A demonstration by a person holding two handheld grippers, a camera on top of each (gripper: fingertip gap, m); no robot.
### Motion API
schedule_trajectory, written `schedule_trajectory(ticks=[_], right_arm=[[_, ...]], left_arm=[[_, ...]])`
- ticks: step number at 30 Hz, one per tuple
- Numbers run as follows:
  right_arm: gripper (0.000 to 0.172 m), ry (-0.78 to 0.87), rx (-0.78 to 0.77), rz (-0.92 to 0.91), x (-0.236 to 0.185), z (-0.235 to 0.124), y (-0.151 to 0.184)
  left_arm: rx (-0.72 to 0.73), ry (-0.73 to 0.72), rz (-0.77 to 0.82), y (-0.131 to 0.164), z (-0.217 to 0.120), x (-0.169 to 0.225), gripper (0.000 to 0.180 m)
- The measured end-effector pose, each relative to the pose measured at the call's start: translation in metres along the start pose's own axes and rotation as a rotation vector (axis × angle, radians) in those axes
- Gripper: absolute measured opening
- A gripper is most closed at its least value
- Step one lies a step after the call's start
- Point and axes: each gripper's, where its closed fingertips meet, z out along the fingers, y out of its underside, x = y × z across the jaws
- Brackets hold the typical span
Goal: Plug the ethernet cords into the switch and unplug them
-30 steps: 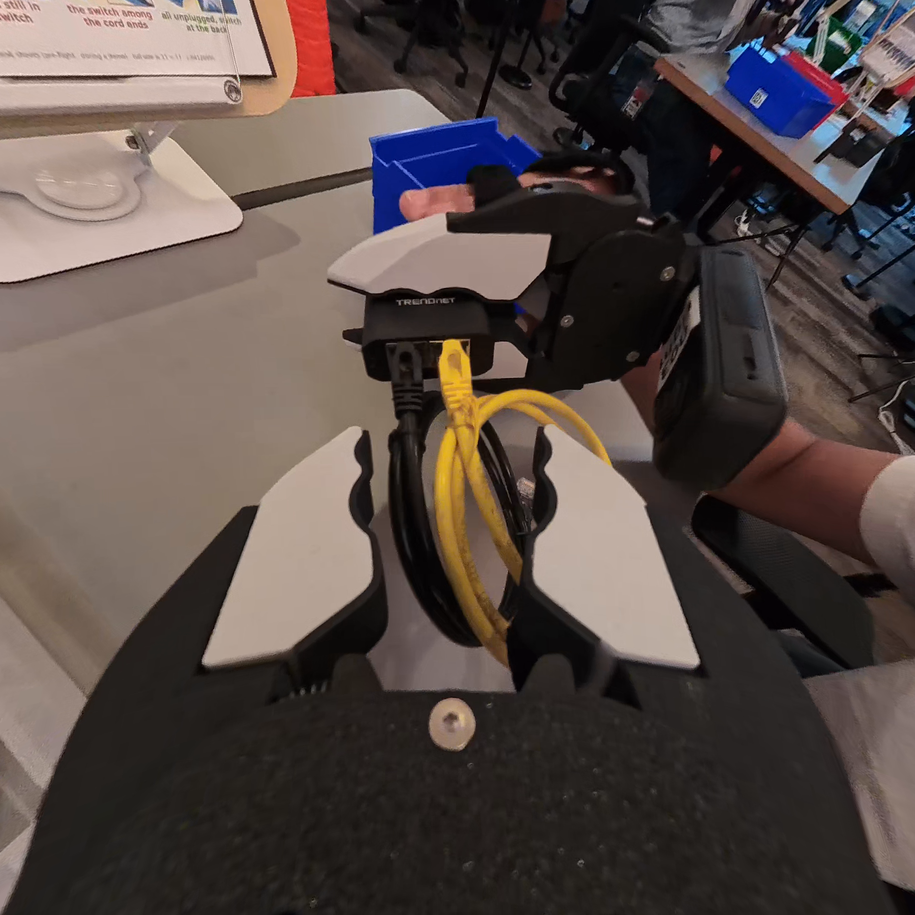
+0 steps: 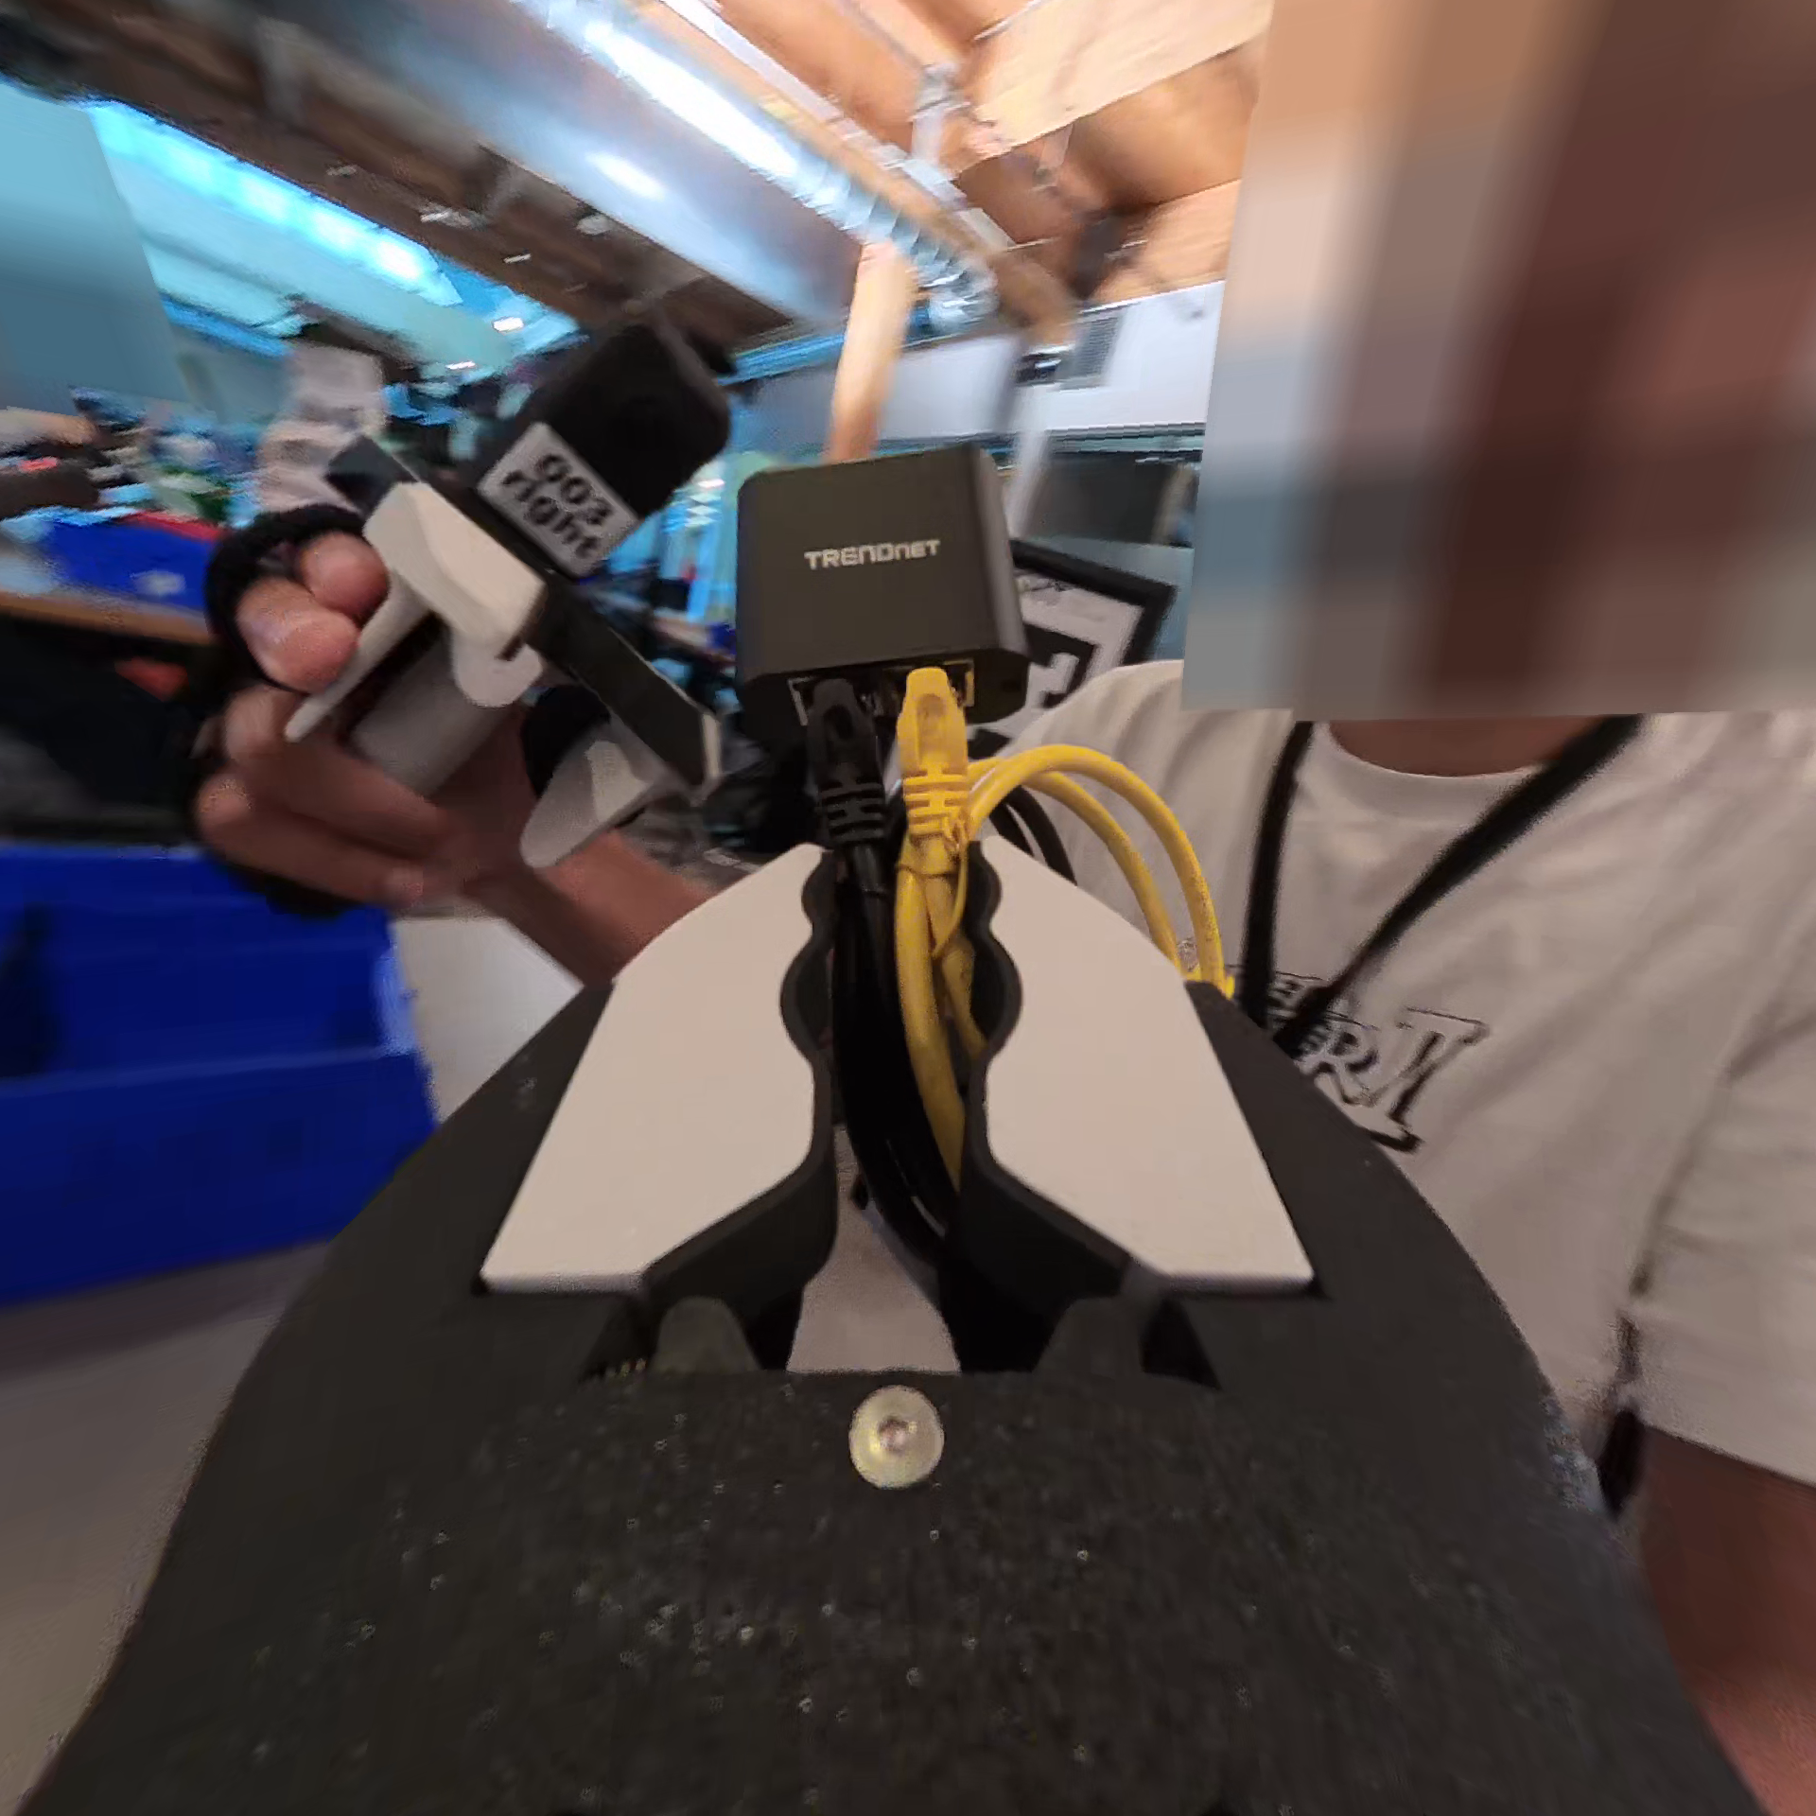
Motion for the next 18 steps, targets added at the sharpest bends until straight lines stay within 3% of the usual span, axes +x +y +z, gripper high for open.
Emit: schedule_trajectory(ticks=[4, 10, 18], right_arm=[[0.041, -0.115, 0.199, 0.067, -0.019, 0.002, -0.037], [0.029, -0.168, 0.372, 0.113, -0.028, 0.006, -0.055], [0.024, -0.164, 0.301, 0.054, -0.034, 0.020, -0.048]], left_arm=[[0.050, 0.222, -0.010, 0.004, 0.018, -0.008, 0.024], [0.121, 0.395, -0.030, 0.011, 0.025, -0.027, 0.024], [0.263, 0.537, -0.080, 0.025, 0.023, -0.038, 0.026]])
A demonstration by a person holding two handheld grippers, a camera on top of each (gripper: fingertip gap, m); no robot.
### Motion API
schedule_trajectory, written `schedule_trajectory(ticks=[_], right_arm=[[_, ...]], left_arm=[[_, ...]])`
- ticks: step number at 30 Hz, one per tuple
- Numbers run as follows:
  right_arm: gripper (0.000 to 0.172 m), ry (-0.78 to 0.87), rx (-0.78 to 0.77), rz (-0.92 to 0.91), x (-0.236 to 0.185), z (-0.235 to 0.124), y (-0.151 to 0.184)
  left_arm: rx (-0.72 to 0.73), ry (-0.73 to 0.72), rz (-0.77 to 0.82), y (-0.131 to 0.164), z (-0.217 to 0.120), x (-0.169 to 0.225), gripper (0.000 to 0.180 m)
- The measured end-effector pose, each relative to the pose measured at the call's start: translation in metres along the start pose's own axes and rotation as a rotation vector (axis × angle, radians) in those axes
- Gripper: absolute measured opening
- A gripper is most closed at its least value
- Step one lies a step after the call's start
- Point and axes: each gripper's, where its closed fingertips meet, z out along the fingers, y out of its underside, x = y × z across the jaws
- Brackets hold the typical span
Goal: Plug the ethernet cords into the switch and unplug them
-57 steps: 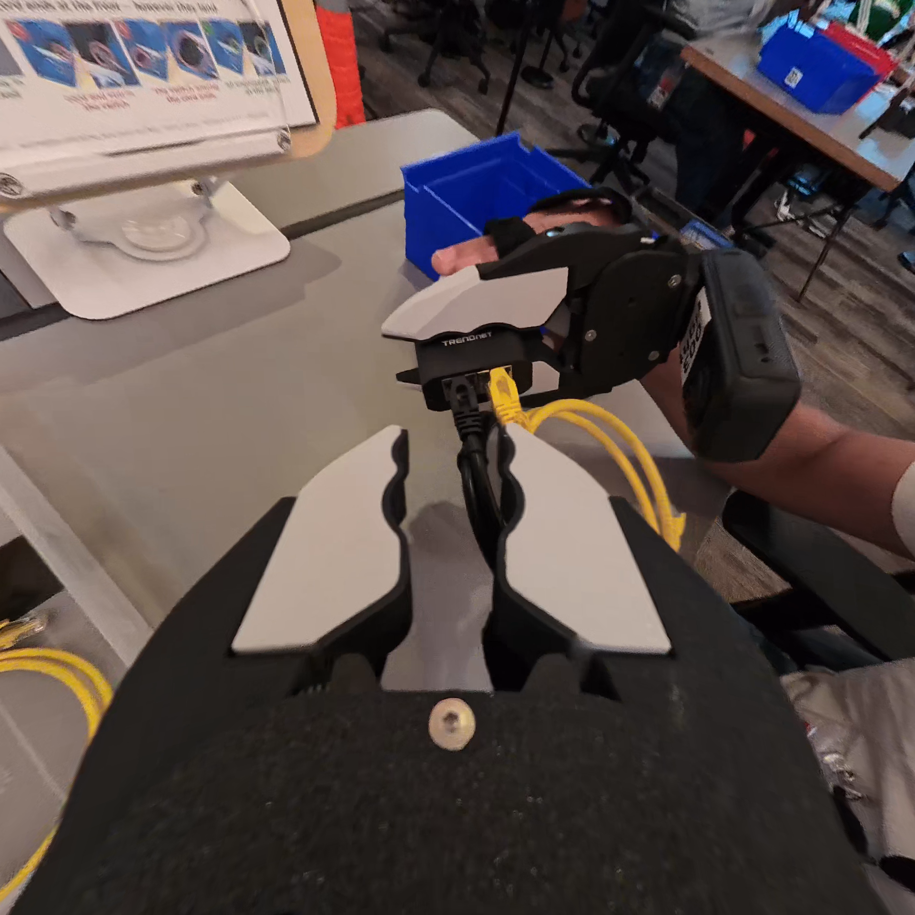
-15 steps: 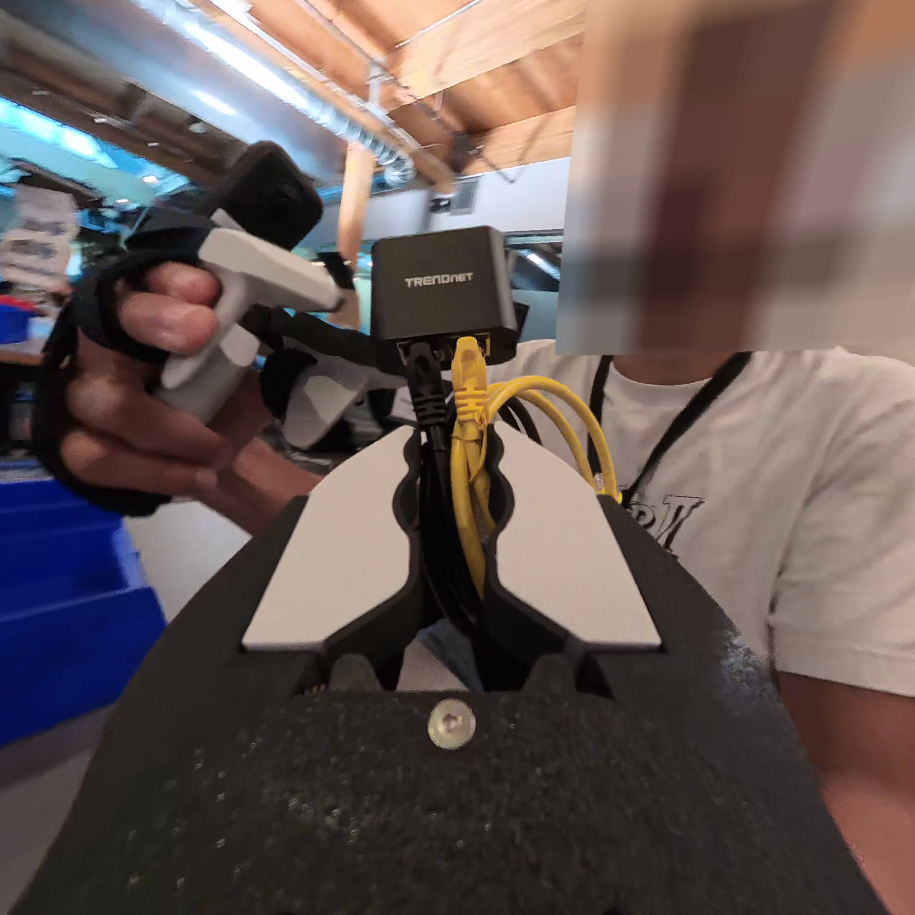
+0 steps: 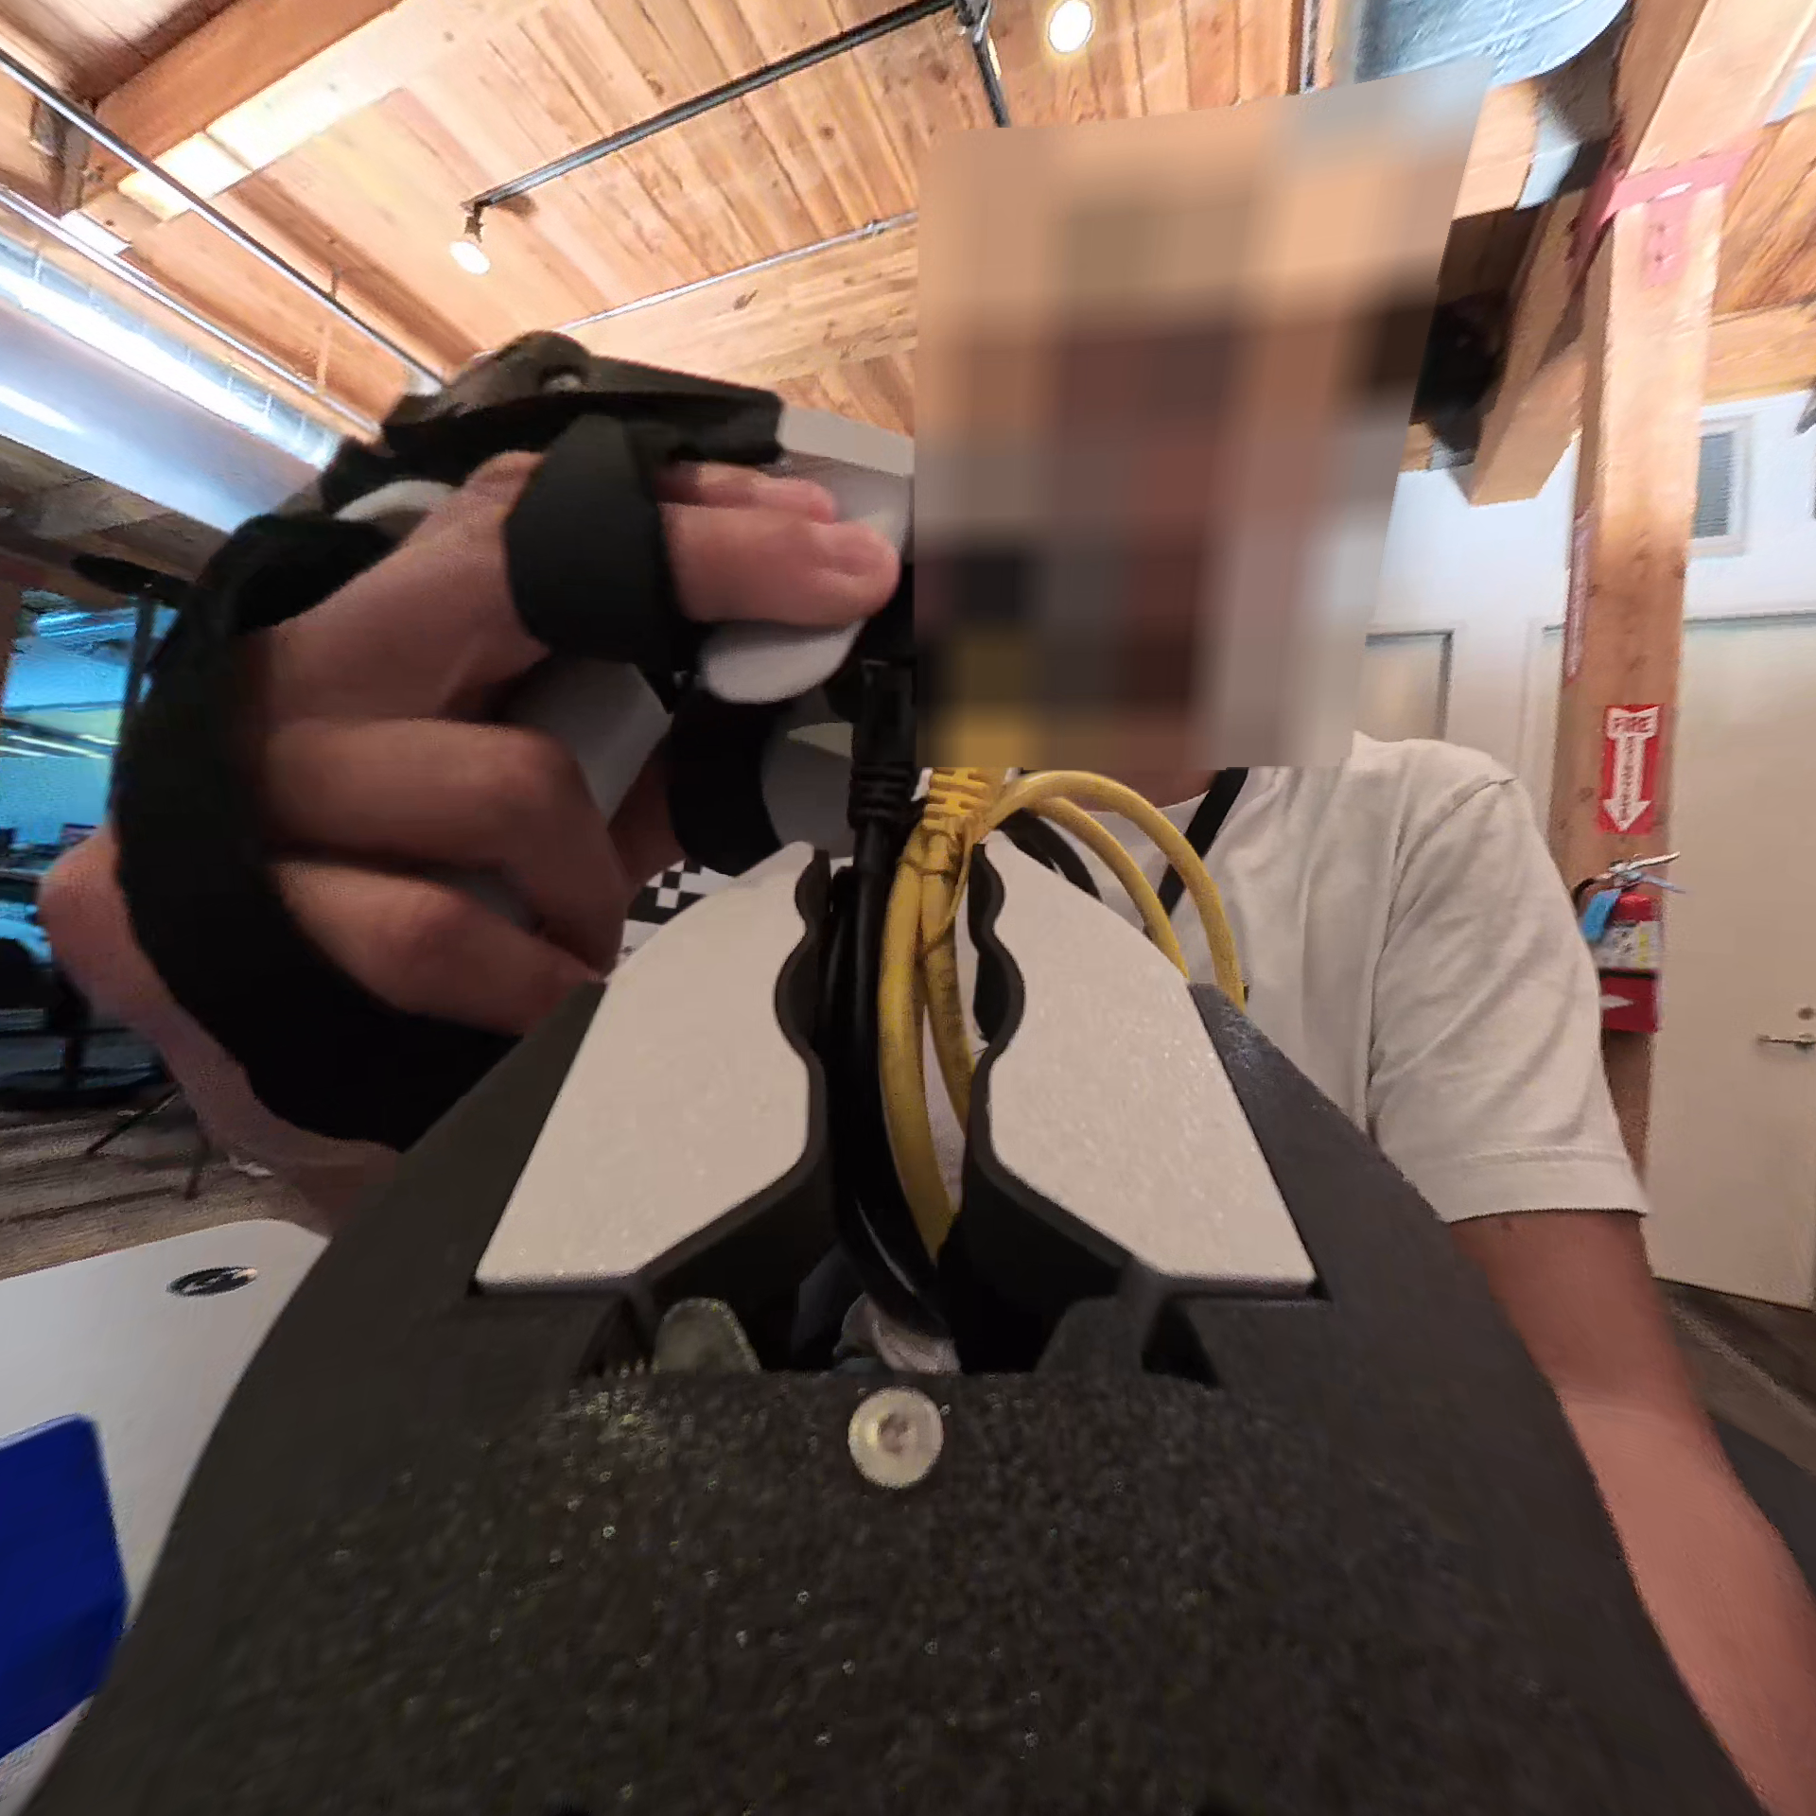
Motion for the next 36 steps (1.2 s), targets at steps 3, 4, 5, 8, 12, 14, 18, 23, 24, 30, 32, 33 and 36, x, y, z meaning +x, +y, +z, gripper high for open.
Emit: schedule_trajectory(ticks=[3, 4, 5, 8, 12, 14, 18, 23, 24, 30, 32, 33, 36], right_arm=[[0.025, 0.011, -0.097, -0.035, -0.001, 0.004, 0.008], [0.025, 0.020, -0.117, -0.057, -0.001, 0.004, 0.009], [0.024, 0.039, -0.128, -0.090, -0.001, 0.004, 0.010], [0.025, 0.079, -0.198, -0.161, 0.001, 0.006, 0.012], [0.025, 0.109, -0.291, -0.247, 0.003, 0.003, 0.011], [0.025, 0.130, -0.339, -0.275, 0.007, -0.001, 0.016], [0.025, 0.199, -0.427, -0.337, 0.022, -0.012, 0.034], [0.024, 0.237, -0.543, -0.433, 0.035, -0.017, 0.067], [0.024, 0.233, -0.562, -0.435, 0.035, -0.016, 0.073], [0.024, 0.183, -0.617, -0.430, 0.029, -0.008, 0.094], [0.024, 0.171, -0.631, -0.419, 0.029, -0.007, 0.099], [0.024, 0.167, -0.638, -0.416, 0.029, -0.006, 0.102], [0.024, 0.147, -0.663, -0.402, 0.027, -0.005, 0.113]], left_arm=[[0.005, -0.022, -0.012, 0.001, -0.005, -0.001, 0.027], [-0.004, -0.049, -0.014, 0.000, -0.006, -0.002, 0.027], [-0.009, -0.073, -0.020, -0.001, -0.007, -0.003, 0.027], [0.002, -0.195, -0.046, -0.005, -0.017, -0.007, 0.030], [0.205, -0.370, -0.172, -0.038, -0.054, -0.007, 0.046], [0.225, -0.502, -0.138, -0.051, -0.066, -0.003, 0.045], [0.127, -0.764, -0.074, -0.068, -0.072, 0.016, 0.049], [-0.136, -1.173, 0.011, -0.062, -0.090, 0.068, 0.040], [-0.205, -1.246, 0.018, -0.056, -0.095, 0.084, 0.040], [-0.576, -1.859, 0.017, -0.029, -0.178, 0.195, 0.042], [-0.706, -2.078, -0.064, -0.018, -0.218, 0.231, 0.041], [-0.749, -2.174, -0.116, -0.014, -0.237, 0.246, 0.041], [-0.736, -2.293, -0.287, 0.003, -0.273, 0.261, 0.039]])
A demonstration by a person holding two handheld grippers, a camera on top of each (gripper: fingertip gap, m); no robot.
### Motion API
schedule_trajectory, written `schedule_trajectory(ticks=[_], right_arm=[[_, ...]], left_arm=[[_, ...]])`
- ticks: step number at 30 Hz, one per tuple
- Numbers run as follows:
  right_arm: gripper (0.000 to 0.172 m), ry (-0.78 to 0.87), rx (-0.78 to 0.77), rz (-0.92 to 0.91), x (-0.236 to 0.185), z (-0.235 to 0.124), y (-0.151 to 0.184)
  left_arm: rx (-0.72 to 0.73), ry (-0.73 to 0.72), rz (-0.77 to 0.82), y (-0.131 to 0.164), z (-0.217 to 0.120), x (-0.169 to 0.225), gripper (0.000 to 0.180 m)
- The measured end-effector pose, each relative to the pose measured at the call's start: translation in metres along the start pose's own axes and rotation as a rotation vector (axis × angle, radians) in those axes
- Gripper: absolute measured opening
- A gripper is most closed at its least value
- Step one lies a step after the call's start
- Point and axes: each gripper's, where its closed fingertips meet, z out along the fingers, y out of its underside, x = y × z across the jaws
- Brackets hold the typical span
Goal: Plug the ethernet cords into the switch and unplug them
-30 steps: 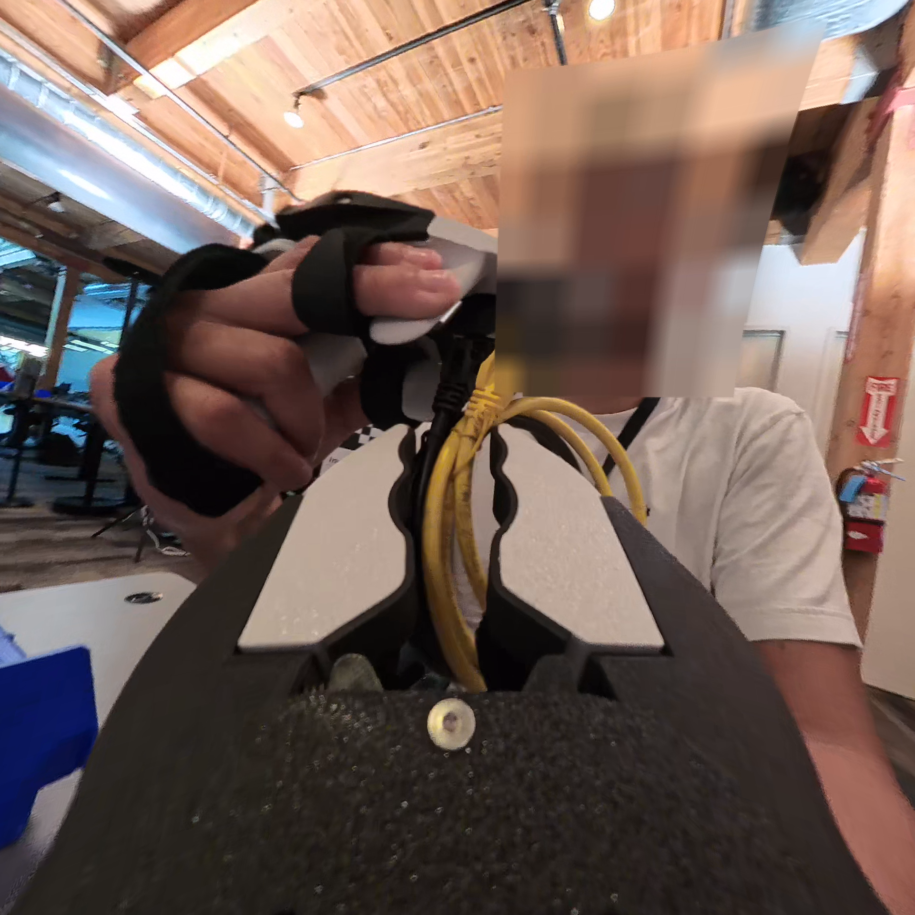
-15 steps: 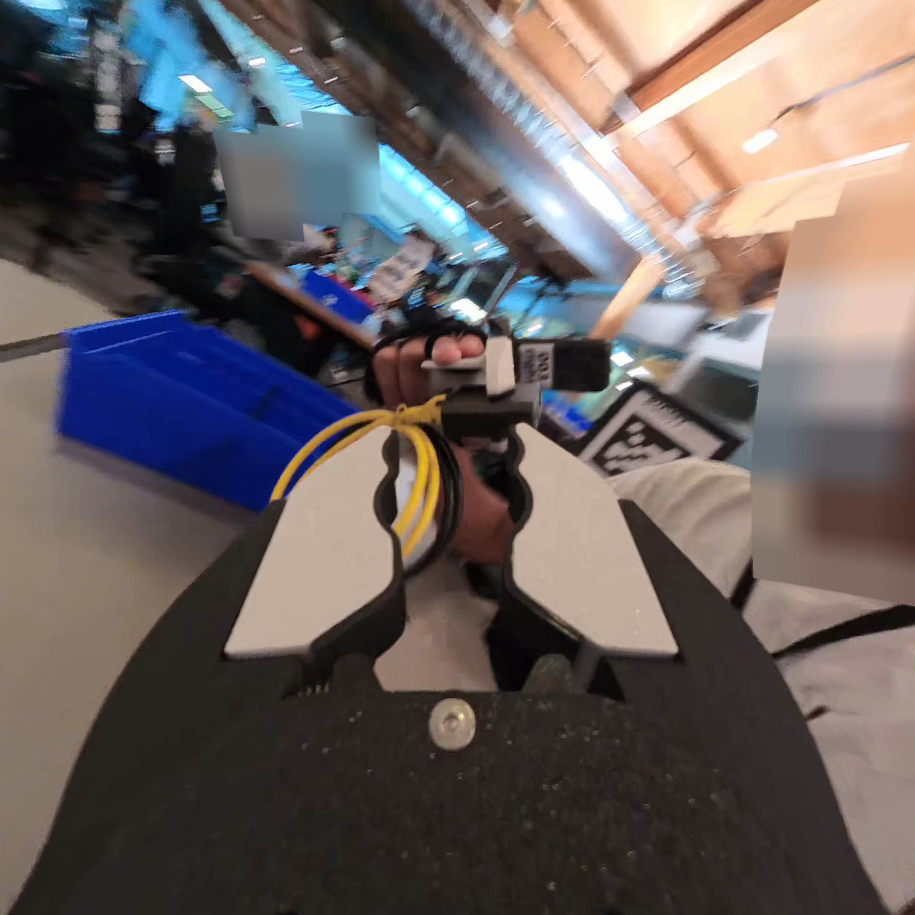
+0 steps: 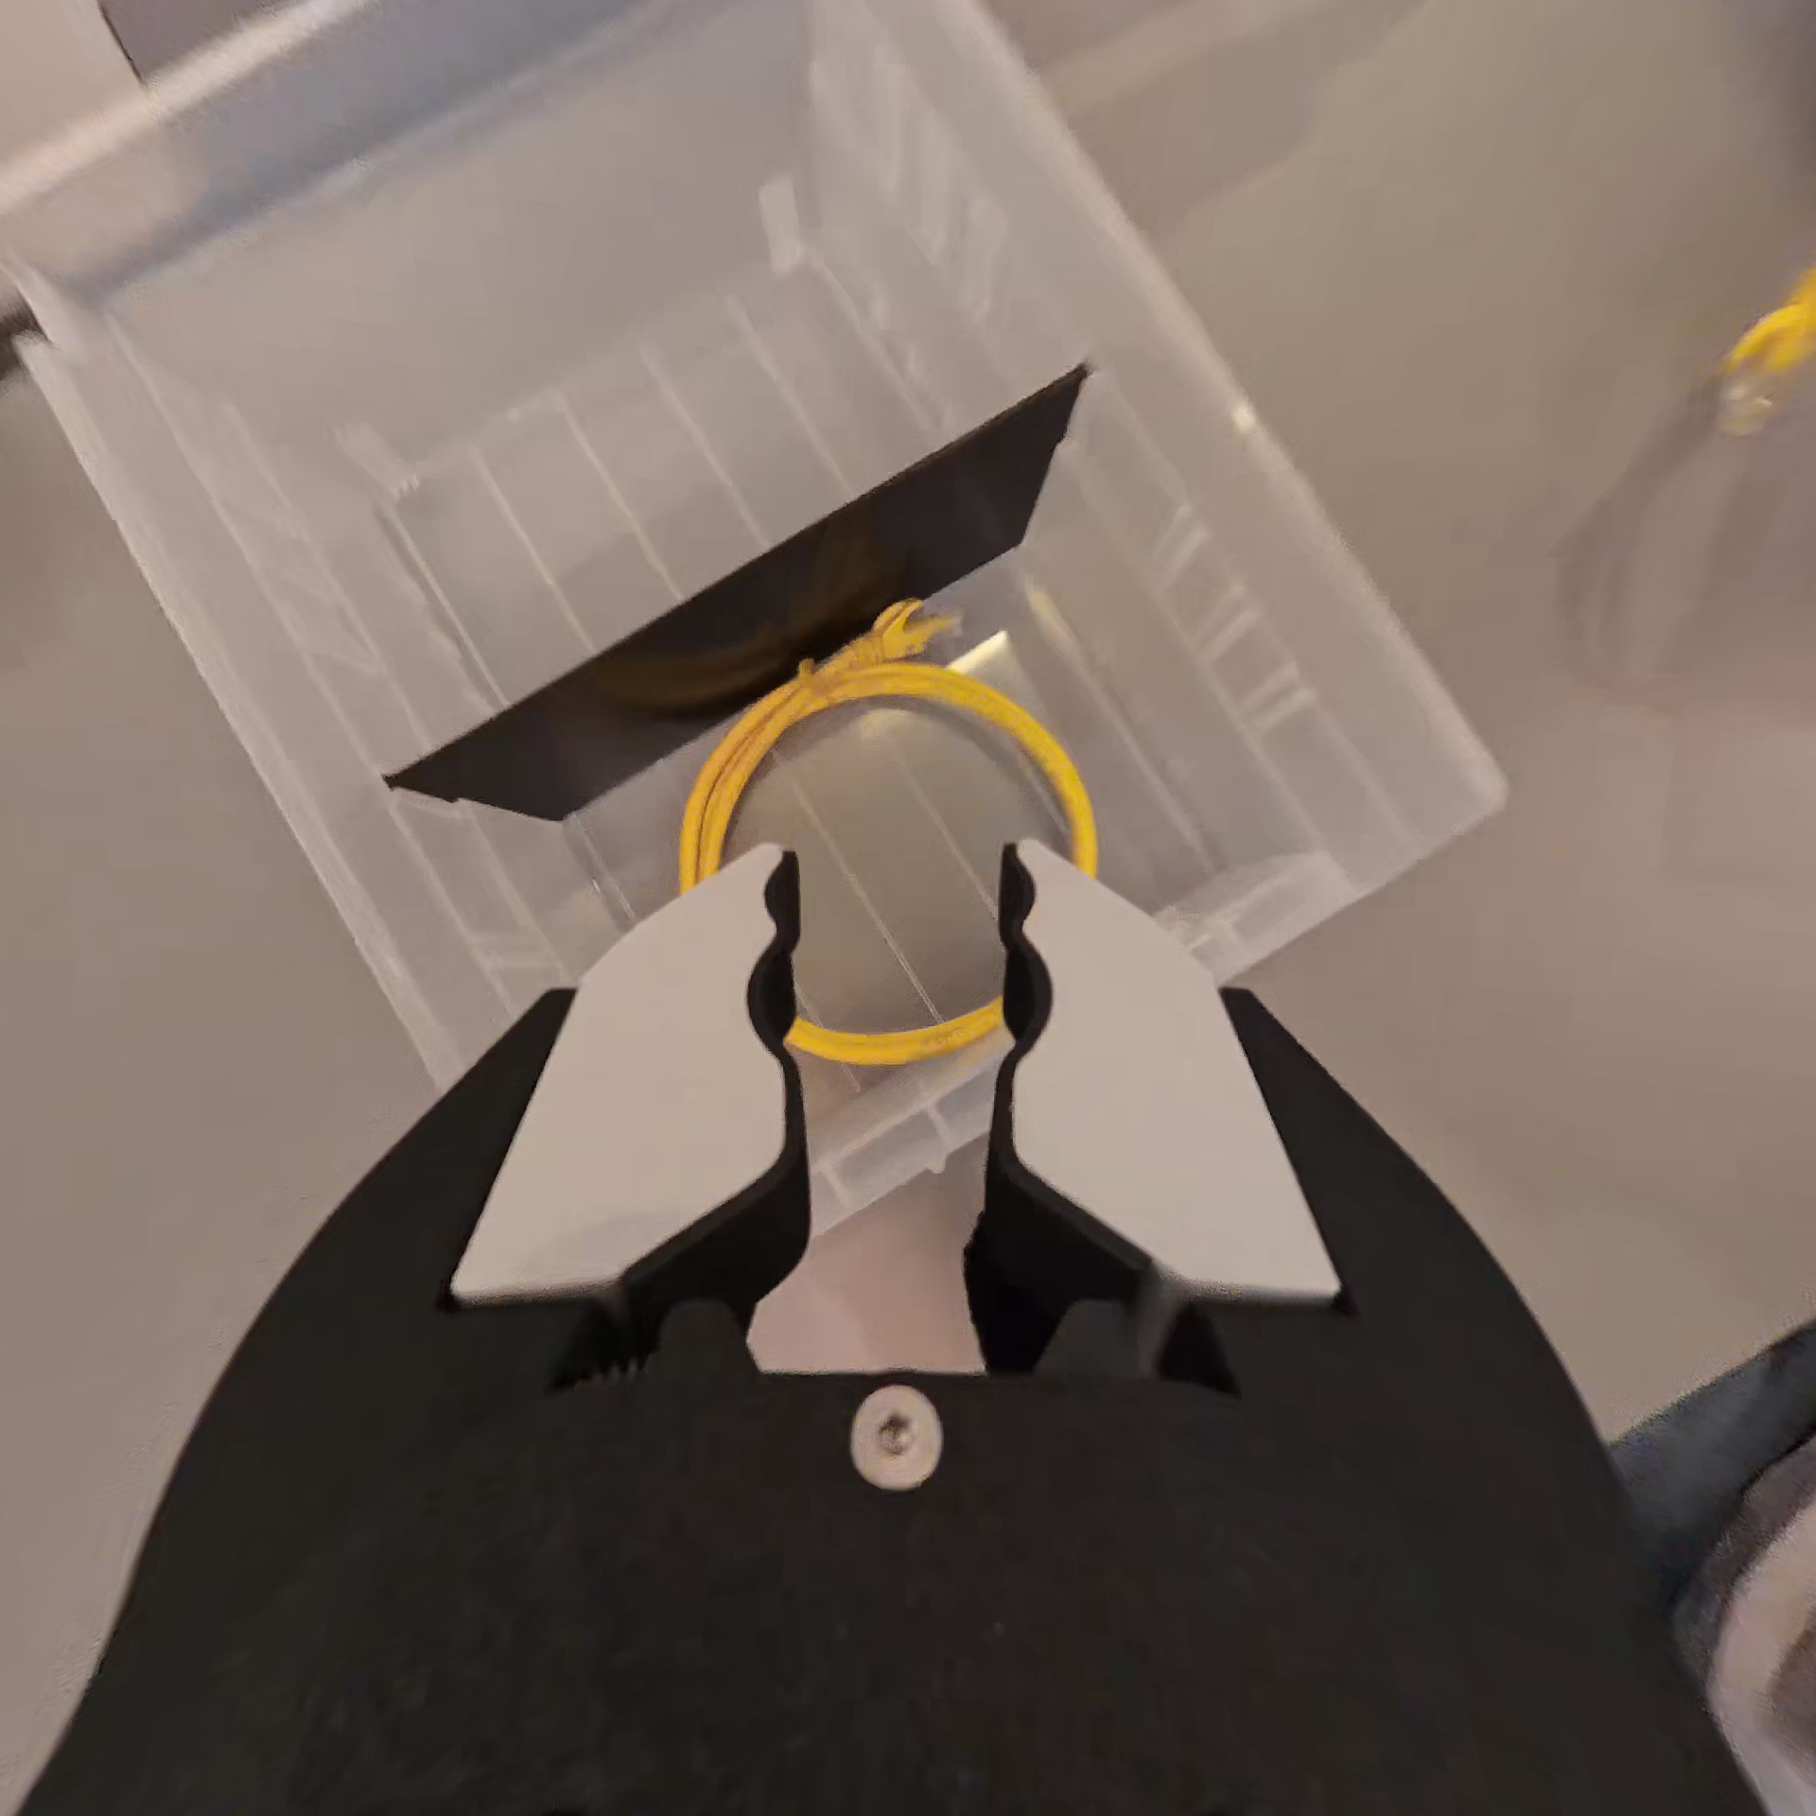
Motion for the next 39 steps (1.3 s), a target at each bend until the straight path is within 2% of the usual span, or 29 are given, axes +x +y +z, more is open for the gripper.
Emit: schedule_trajectory(ticks=[4, 9, 11, 12, 19, 25, 30, 32, 34, 39], right_arm=[[0.024, -0.020, -0.028, -0.015, -0.007, 0.005, 0.004], [0.024, -0.023, -0.014, -0.022, -0.007, 0.000, -0.007], [0.024, -0.019, 0.011, -0.008, -0.005, -0.003, -0.011], [0.024, -0.018, 0.020, 0.001, -0.004, -0.004, -0.012], [0.024, -0.020, 0.025, 0.022, -0.003, -0.004, -0.008], [0.024, -0.033, 0.015, 0.016, -0.008, -0.002, -0.010], [0.024, -0.036, 0.014, 0.028, -0.007, -0.004, -0.010], [0.024, -0.038, 0.020, 0.034, -0.007, -0.005, -0.010], [0.024, -0.041, 0.020, 0.035, -0.008, -0.005, -0.010], [0.024, -0.050, 0.012, 0.031, -0.009, -0.004, -0.009]], left_arm=[[-0.151, -0.073, -0.075, 0.018, 0.039, -0.030, 0.035], [-0.358, -0.130, -0.104, 0.036, 0.081, -0.048, 0.035], [-0.408, -0.166, -0.092, 0.042, 0.090, -0.052, 0.010], [-0.407, -0.232, -0.080, 0.041, 0.090, -0.061, 0.000], [-0.374, -0.307, 0.032, 0.043, 0.091, -0.060, 0.000], [-0.298, -0.196, -0.050, 0.036, 0.074, -0.047, 0.000], [-0.091, -0.038, 0.105, -0.006, 0.057, -0.017, 0.000], [-0.113, -0.023, 0.091, -0.009, 0.063, -0.014, 0.024], [-0.170, -0.003, 0.041, -0.004, 0.077, -0.015, 0.035], [-0.264, -0.076, -0.012, 0.015, 0.105, -0.032, 0.045]])
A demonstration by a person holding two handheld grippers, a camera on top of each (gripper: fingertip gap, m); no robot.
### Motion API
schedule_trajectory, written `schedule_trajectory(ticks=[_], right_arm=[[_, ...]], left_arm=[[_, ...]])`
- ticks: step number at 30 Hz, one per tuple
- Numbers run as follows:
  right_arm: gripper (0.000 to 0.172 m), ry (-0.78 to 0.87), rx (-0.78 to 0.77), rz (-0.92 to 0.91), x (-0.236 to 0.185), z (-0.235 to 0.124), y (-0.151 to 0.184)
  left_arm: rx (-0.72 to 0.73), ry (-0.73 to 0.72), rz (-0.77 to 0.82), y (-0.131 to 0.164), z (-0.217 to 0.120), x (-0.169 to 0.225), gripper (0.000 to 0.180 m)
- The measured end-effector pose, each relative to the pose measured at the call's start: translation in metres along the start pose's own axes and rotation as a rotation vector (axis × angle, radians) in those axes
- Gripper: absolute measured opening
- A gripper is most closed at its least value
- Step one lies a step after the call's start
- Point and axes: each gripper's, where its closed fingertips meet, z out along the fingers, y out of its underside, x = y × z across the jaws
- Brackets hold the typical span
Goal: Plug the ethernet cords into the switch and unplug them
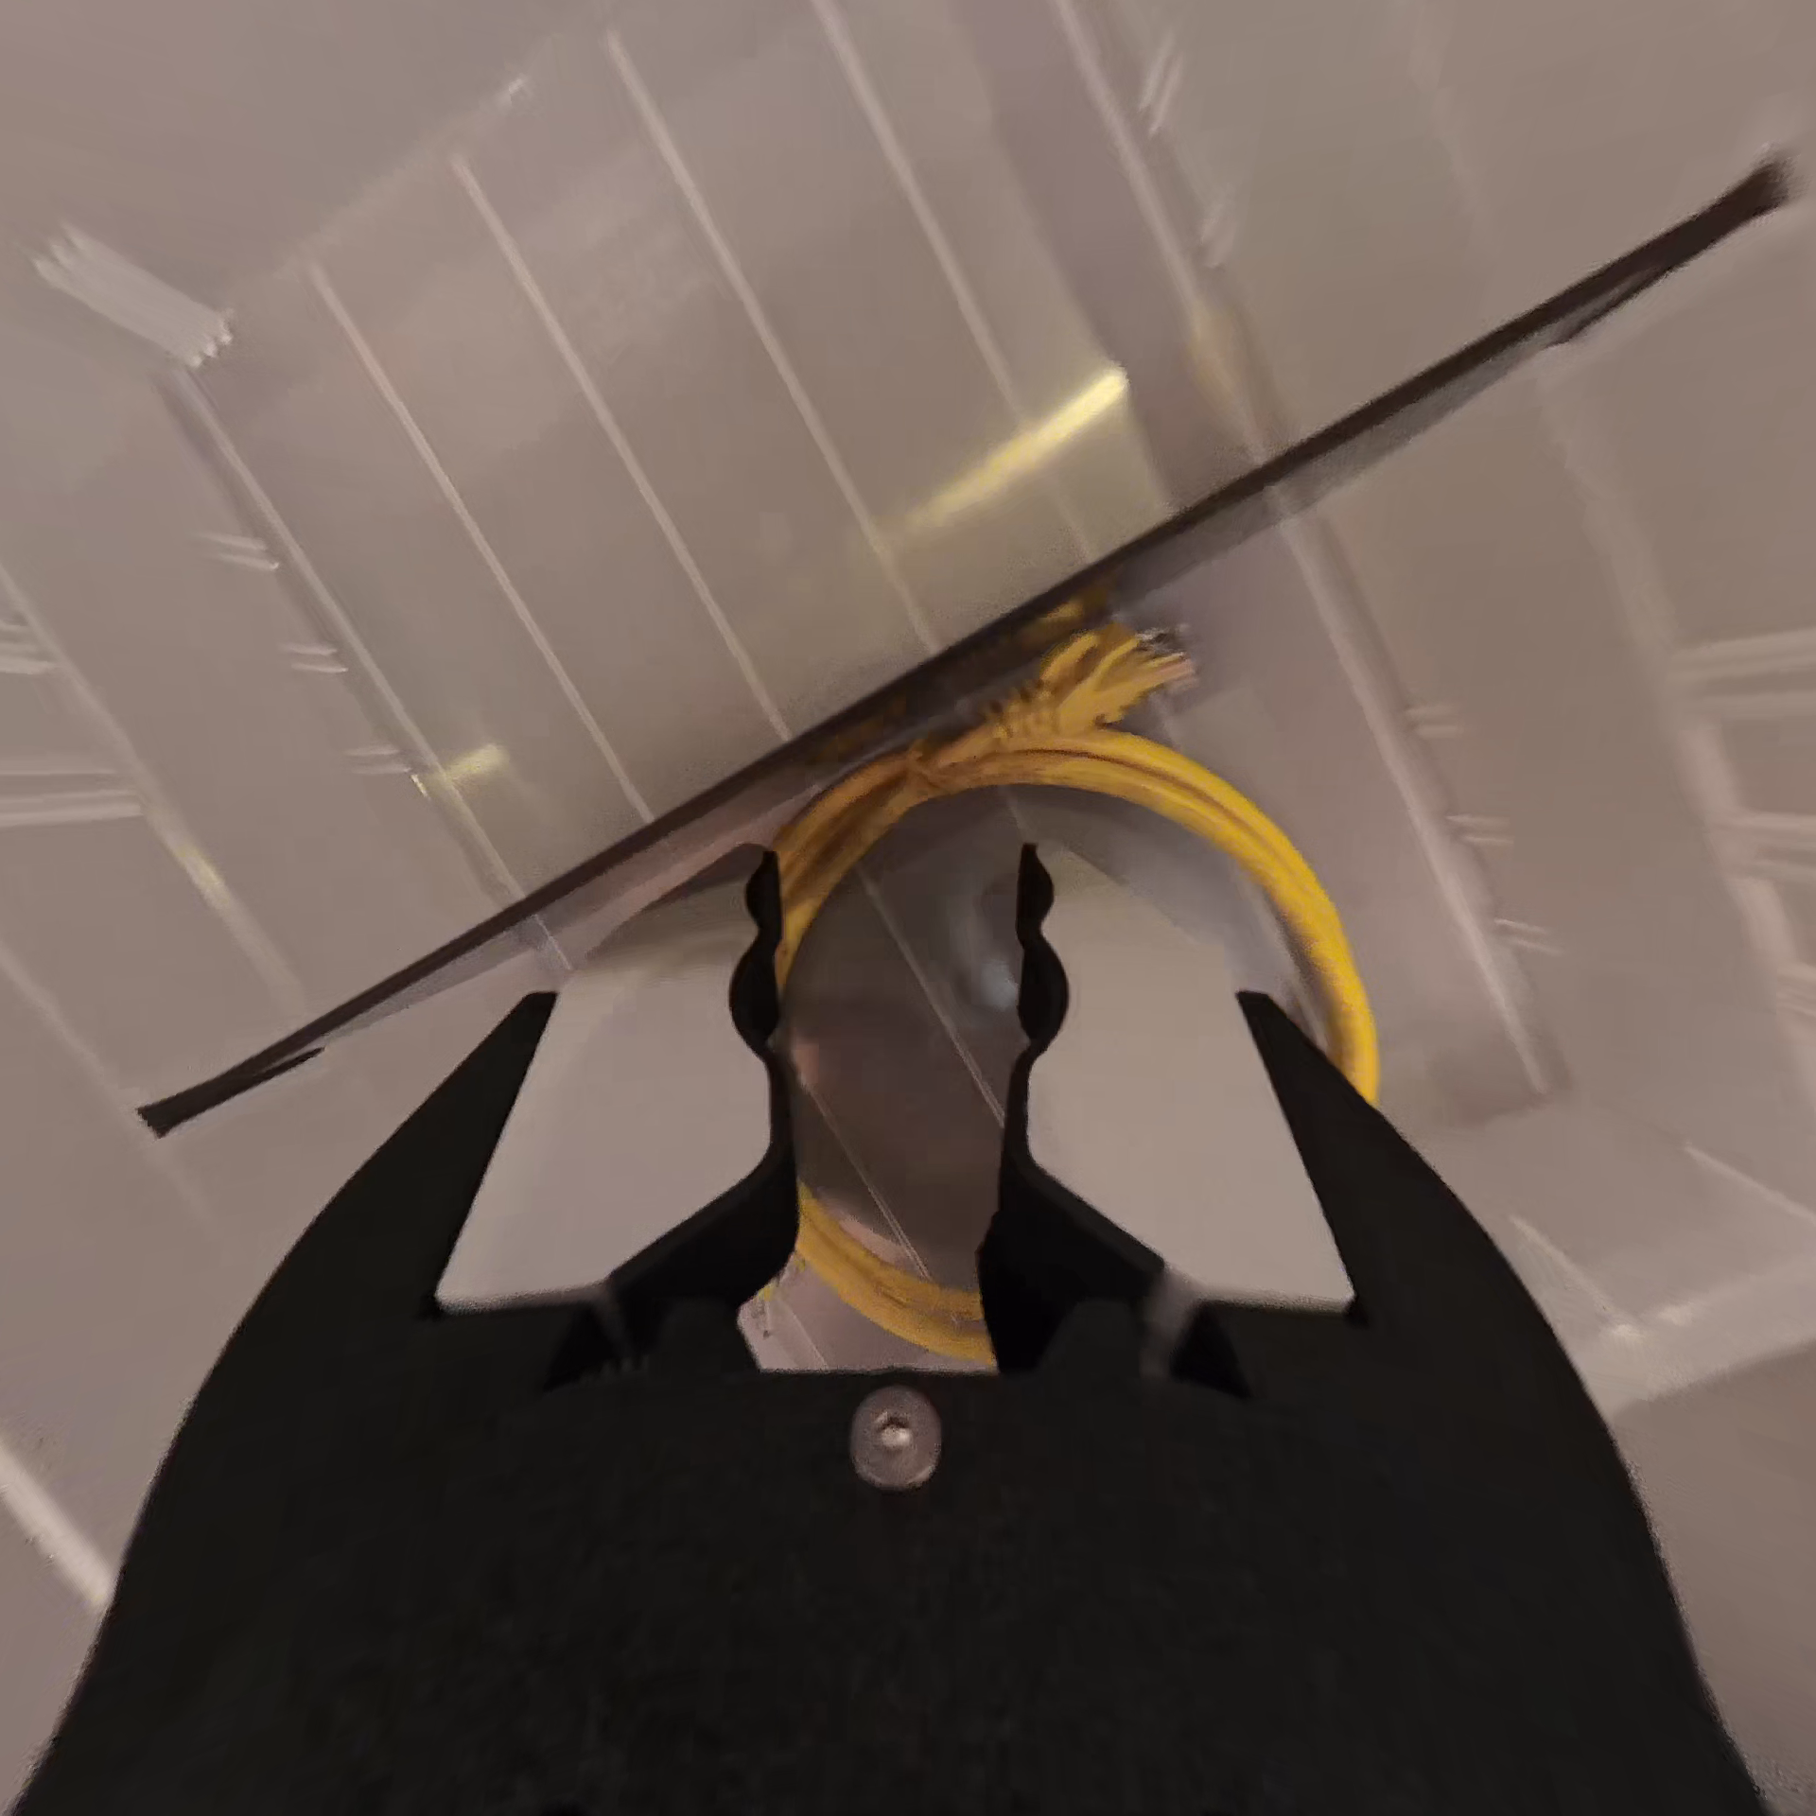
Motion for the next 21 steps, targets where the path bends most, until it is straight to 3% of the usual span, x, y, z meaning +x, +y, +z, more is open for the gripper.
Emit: schedule_trajectory(ticks=[2, 4, 7, 8, 11, 15, 21], right_arm=[[0.024, -0.002, 0.005, 0.004, 0.000, 0.000, 0.000], [0.024, -0.006, 0.012, 0.011, 0.001, 0.000, 0.000], [0.024, -0.010, 0.011, 0.012, 0.000, 0.002, 0.001], [0.024, -0.012, 0.009, 0.011, 0.000, 0.002, 0.001], [0.024, -0.016, 0.003, 0.007, -0.001, 0.003, 0.001], [0.024, -0.012, 0.006, 0.011, 0.000, 0.001, 0.001], [0.024, -0.001, 0.011, 0.014, 0.005, -0.002, 0.001]], left_arm=[[-0.008, -0.046, -0.002, 0.002, 0.010, -0.005, 0.044], [0.026, -0.102, 0.012, -0.001, 0.012, -0.012, 0.025], [0.008, -0.139, 0.035, -0.001, 0.012, -0.015, 0.020], [0.002, -0.137, 0.062, 0.000, 0.010, -0.012, 0.011], [0.022, -0.177, 0.074, 0.000, 0.000, -0.012, 0.010], [0.092, -0.197, 0.063, -0.004, -0.055, -0.003, 0.006], [0.245, -0.048, 0.006, 0.007, -0.167, 0.067, 0.005]])
